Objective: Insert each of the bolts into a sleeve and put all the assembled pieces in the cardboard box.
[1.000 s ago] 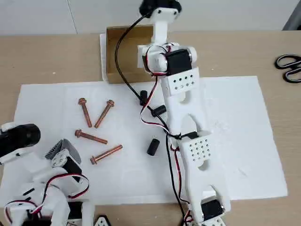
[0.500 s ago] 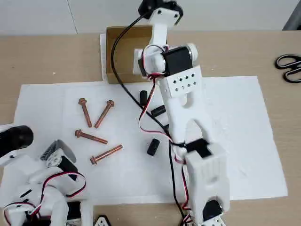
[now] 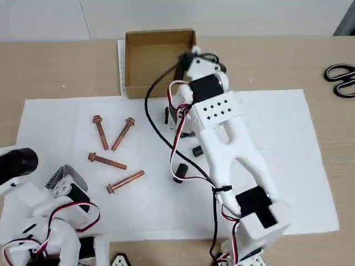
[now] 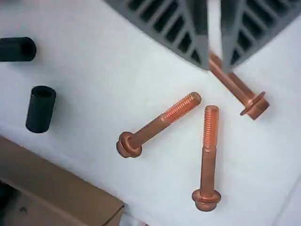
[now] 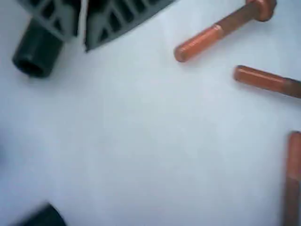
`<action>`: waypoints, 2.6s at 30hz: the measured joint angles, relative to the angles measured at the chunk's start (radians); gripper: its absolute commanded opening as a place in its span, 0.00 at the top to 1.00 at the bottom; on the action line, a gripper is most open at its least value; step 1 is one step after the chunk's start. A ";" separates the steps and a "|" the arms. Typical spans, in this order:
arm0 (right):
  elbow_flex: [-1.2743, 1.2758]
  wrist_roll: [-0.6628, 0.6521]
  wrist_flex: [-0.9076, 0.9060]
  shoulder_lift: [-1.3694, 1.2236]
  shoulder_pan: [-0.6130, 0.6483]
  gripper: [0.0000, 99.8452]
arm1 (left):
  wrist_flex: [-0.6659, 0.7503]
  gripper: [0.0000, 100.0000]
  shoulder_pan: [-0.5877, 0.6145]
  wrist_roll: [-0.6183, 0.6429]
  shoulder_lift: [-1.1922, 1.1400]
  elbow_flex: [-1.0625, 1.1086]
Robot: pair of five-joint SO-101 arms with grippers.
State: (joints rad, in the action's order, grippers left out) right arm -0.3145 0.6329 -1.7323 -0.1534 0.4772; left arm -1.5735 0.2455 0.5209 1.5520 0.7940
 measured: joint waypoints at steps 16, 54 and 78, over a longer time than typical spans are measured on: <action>0.176 0.021 0.000 0.003 0.158 1.00 | 0.000 1.00 0.000 0.000 0.000 0.000; 0.245 0.129 0.049 -0.077 0.160 0.70 | 0.023 1.00 0.000 -0.006 0.000 0.041; 0.247 0.129 0.149 -0.236 0.161 0.78 | 0.023 1.00 0.000 -0.006 0.000 0.041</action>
State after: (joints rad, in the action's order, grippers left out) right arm -0.0675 0.7618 -1.5835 -0.3897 0.6383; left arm -1.5505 0.2455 0.5148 1.5520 0.8355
